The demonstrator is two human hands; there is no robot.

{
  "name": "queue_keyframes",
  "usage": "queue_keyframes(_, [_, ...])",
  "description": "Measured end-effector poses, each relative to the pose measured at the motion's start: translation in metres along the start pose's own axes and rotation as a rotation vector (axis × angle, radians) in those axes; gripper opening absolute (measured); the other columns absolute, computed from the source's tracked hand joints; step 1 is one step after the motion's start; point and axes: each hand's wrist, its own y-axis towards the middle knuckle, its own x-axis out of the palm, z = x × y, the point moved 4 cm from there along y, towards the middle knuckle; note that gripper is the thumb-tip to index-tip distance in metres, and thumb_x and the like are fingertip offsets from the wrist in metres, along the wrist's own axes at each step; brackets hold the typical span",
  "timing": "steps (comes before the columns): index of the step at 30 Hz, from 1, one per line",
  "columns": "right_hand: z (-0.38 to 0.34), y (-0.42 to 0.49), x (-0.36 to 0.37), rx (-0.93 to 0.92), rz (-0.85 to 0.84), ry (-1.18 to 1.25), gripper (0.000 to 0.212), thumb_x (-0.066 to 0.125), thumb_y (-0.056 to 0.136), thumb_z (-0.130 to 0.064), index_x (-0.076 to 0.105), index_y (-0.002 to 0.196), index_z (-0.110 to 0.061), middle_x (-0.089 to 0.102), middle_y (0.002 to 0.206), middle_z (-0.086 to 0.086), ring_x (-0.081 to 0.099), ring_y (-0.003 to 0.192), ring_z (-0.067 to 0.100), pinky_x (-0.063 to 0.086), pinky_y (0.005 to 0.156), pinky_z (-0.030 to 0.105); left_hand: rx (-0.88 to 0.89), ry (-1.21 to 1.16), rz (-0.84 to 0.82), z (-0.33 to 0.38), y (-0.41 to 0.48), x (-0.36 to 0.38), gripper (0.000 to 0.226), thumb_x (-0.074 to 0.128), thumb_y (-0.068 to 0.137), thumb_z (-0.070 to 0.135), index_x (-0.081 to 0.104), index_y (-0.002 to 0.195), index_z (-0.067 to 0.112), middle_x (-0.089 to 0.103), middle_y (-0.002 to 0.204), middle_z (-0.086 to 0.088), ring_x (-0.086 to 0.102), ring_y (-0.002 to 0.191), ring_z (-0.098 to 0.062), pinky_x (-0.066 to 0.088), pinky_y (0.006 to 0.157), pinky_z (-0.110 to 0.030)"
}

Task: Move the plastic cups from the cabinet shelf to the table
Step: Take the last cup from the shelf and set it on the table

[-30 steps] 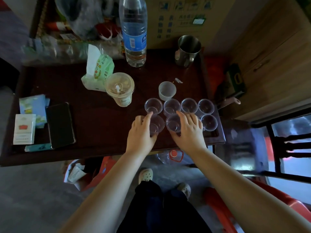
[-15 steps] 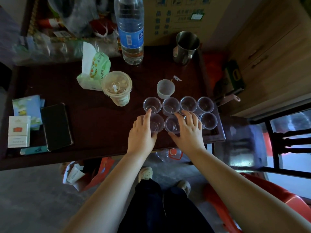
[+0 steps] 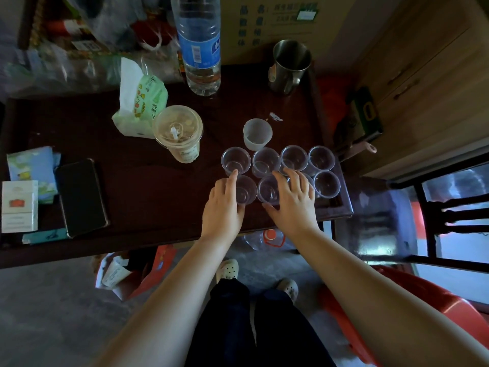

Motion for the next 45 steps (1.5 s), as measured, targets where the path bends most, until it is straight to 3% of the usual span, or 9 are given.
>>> queue_keyframes(11, [0.001,-0.010,-0.008,-0.016,-0.010,0.064,0.085,0.074,0.073,-0.043,0.034,0.142,-0.016,0.036,0.146,0.010,0.029,0.137,0.029,0.024,0.111,0.045,-0.015,0.022,-0.042,-0.001,-0.006,-0.013,0.087,0.072,0.078,0.023,0.018,0.146,0.019,0.036,0.136,-0.011,0.042,0.123,-0.026,0.047,0.092,-0.037])
queue_keyframes(16, [0.002,-0.022,-0.043,-0.008,0.134,0.220,0.067,0.062,0.083,-0.044,0.043,0.136,-0.006,0.047,0.136,0.011,0.040,0.127,0.028,0.038,0.104,0.042,0.004,-0.024,0.002,0.012,-0.016,-0.042,0.077,0.067,0.081,0.034,0.024,0.143,0.017,0.031,0.144,-0.012,0.032,0.133,-0.028,0.041,0.099,-0.043])
queue_keyframes(19, [0.004,-0.030,-0.068,0.019,0.223,0.289,0.063,0.063,0.084,-0.041,0.045,0.134,-0.006,0.050,0.133,0.009,0.042,0.126,0.025,0.039,0.104,0.038,0.067,-0.060,0.019,0.036,-0.020,-0.061,0.075,0.066,0.081,0.036,0.026,0.143,0.017,0.026,0.149,-0.010,0.024,0.138,-0.026,0.036,0.104,-0.046])
queue_keyframes(24, [0.017,-0.059,-0.123,0.070,0.399,0.418,0.060,0.068,0.082,-0.036,0.047,0.132,-0.010,0.050,0.130,0.005,0.045,0.123,0.020,0.032,0.100,0.017,0.210,-0.180,0.034,0.097,-0.034,-0.092,0.075,0.062,0.082,0.042,0.026,0.144,0.021,0.023,0.152,-0.002,0.019,0.140,-0.016,0.028,0.111,-0.043])
queue_keyframes(28, [0.040,-0.109,-0.175,0.099,0.572,0.469,0.058,0.063,0.084,-0.040,0.048,0.132,-0.011,0.051,0.129,0.004,0.047,0.124,0.017,0.037,0.104,0.026,0.397,-0.251,0.044,0.160,-0.060,-0.107,0.071,0.061,0.083,0.040,0.031,0.143,0.018,0.029,0.149,-0.003,0.026,0.139,-0.014,0.032,0.110,-0.036])
queue_keyframes(34, [0.099,-0.258,-0.241,0.243,0.838,0.442,0.058,0.060,0.084,-0.047,0.048,0.130,-0.015,0.051,0.122,-0.003,0.051,0.117,0.012,0.040,0.101,0.023,0.646,-0.331,-0.079,0.269,-0.139,-0.069,0.066,0.058,0.084,0.043,0.031,0.141,0.027,0.029,0.147,0.007,0.026,0.135,-0.003,0.025,0.102,-0.014])
queue_keyframes(37, [0.131,-0.371,-0.265,0.380,0.914,0.380,0.057,0.059,0.082,-0.047,0.050,0.128,-0.013,0.052,0.120,-0.002,0.054,0.113,0.016,0.041,0.099,0.025,0.763,-0.382,-0.201,0.332,-0.210,-0.028,0.065,0.063,0.084,0.032,0.034,0.141,0.017,0.034,0.144,-0.001,0.029,0.132,-0.004,0.020,0.106,-0.013])
queue_keyframes(41, [0.170,-0.545,-0.293,0.618,0.984,0.212,0.058,0.067,0.080,-0.036,0.051,0.128,-0.008,0.056,0.120,0.007,0.055,0.112,0.023,0.044,0.097,0.041,0.964,-0.496,-0.432,0.422,-0.336,0.026,0.064,0.068,0.082,0.020,0.038,0.137,0.006,0.039,0.138,-0.010,0.035,0.128,-0.012,0.021,0.108,-0.016])
queue_keyframes(45, [0.183,-0.708,-0.309,0.862,1.071,0.050,0.058,0.065,0.083,-0.040,0.049,0.128,-0.007,0.054,0.120,0.006,0.054,0.112,0.020,0.044,0.097,0.041,1.168,-0.547,-0.607,0.493,-0.463,0.067,0.065,0.069,0.082,0.022,0.038,0.137,0.010,0.039,0.131,0.002,0.038,0.124,-0.012,0.024,0.106,-0.019])
